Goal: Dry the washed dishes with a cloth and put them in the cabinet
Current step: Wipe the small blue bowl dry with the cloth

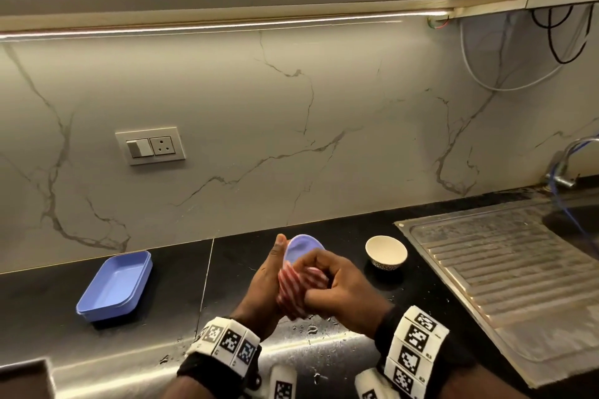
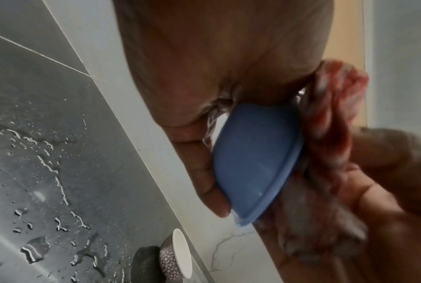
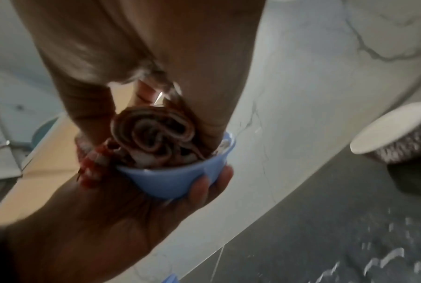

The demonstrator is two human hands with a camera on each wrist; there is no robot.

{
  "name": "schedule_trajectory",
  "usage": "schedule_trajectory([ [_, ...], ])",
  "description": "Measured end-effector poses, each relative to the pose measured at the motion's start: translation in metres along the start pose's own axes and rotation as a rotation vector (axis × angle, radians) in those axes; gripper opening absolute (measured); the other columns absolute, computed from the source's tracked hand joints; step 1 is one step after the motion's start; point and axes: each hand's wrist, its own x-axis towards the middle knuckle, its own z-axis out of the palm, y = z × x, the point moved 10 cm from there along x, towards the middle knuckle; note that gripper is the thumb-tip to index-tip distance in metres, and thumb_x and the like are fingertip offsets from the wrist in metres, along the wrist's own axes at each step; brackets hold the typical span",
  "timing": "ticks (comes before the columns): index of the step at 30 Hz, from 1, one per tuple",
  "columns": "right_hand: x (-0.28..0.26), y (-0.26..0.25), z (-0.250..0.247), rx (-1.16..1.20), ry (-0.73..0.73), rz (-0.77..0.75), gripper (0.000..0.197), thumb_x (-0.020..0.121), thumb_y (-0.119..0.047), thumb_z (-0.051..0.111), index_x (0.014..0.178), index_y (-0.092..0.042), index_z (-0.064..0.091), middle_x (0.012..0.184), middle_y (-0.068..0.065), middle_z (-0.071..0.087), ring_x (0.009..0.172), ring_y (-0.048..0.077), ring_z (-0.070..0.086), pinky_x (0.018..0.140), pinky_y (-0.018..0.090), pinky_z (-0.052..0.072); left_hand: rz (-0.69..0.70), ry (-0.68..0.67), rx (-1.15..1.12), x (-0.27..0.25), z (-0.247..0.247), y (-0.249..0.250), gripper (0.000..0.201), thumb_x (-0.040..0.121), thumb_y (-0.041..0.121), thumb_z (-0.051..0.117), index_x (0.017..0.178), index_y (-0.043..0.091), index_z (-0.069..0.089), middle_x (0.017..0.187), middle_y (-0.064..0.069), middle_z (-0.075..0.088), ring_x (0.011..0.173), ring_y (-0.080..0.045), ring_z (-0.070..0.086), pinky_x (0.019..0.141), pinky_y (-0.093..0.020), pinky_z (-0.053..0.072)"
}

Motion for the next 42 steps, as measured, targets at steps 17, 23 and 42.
schedule_trajectory([
  [17,0.0,-0.003,0.008,-0.672,0.06,-0.11,0.047,0.076,-0.018,0.06,0.123,-0.024,0.061,0.121,-0.01,0.063,0.109,0.01,0.059,0.092,0.027,0.052,0.077,-0.043,0.01,0.006,0.0,0.004,0.059,0.088,0.063,0.048,0.12,0.018,0.068,0.111,-0.021,0.073,0.099,-0.037,0.072,0.069,-0.044,0.061],
  [23,0.002,0.016,0.014,-0.714,-0.176,0.104,0.042,0.084,-0.014,0.06,0.125,-0.022,0.059,0.118,0.0,0.067,0.104,0.015,0.062,0.094,0.027,0.052,0.324,-0.038,0.279,0.005,0.001,0.026,0.05,0.089,0.057,0.062,0.116,0.016,0.069,0.111,-0.007,0.073,0.107,-0.03,0.068,0.09,-0.04,0.058],
  [42,0.002,0.014,0.017,-1.033,0.087,-0.121,0.027,0.092,-0.029,0.055,0.119,-0.033,0.055,0.113,-0.013,0.063,0.098,0.013,0.045,0.076,0.018,0.04,0.361,-0.052,0.41,0.014,-0.012,0.04,0.049,0.083,0.058,0.061,0.116,0.023,0.068,0.11,-0.003,0.072,0.103,-0.024,0.07,0.094,-0.047,0.057],
])
